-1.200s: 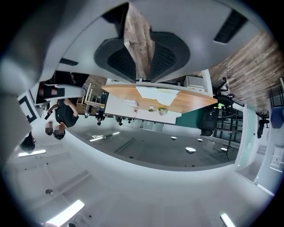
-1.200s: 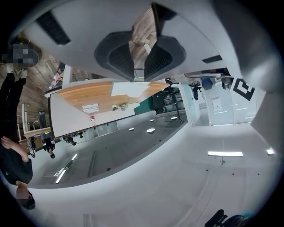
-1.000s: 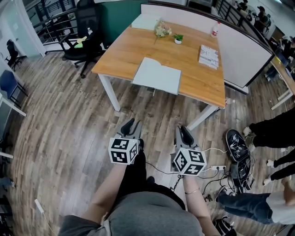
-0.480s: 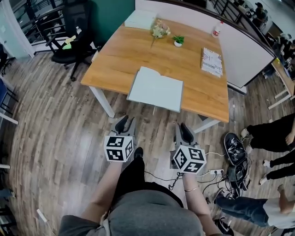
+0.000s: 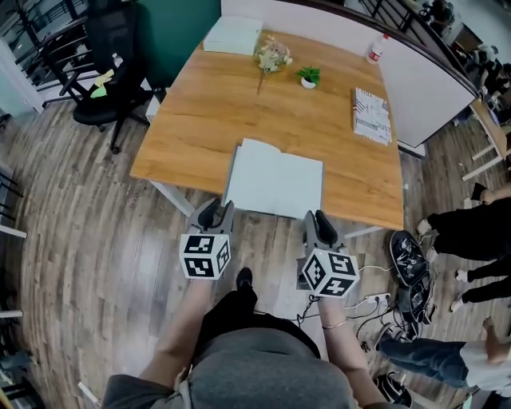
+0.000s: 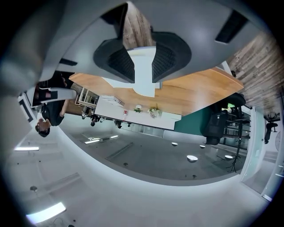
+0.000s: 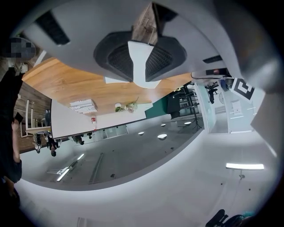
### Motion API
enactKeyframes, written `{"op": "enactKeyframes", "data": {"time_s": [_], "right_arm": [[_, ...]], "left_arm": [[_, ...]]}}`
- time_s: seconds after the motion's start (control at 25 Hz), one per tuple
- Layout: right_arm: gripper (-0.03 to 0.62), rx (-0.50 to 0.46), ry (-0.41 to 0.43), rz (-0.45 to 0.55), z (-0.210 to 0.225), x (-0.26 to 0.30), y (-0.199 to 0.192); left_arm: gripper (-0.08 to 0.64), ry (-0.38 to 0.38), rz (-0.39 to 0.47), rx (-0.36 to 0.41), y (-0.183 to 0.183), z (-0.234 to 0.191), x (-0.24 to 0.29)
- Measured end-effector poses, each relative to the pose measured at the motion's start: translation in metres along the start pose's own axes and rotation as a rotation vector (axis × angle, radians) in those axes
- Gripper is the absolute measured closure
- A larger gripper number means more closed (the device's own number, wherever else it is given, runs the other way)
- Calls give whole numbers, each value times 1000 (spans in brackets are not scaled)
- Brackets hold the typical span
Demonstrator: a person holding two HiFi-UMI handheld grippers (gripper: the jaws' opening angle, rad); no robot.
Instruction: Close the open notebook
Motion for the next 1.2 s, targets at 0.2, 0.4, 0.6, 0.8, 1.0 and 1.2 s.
{"op": "enactKeyframes", "data": {"time_s": [0.2,0.4,0.6,0.8,1.0,1.2], "right_arm": [[511,6,-40,-2,-5,25,6],[511,10,-66,-6,-3,37,9],[511,10,-84,-7,-3,41,10],[510,7,-94,-9,-1,40,7],[511,2,-89,-16,-3,41,3],[511,-5,-70,-36,-1,46,2]], "left_arm": [[448,-21,-17,6,7,-23,21],[448,-34,-29,4,10,-32,35],[448,-39,-37,-2,7,-38,37],[448,-41,-42,2,5,-38,37],[448,-29,-44,-10,1,-42,34],[448,-6,-53,-32,-5,-42,33]]}}
Point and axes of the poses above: the fingertips, and each gripper's own axes: x forward along the fingers, z to its right, y out of its top, the point moved 1 cm from there along -x, backward along the fingers, and after that the axes turned 9 degrees about -y, right-handed, at the moved point
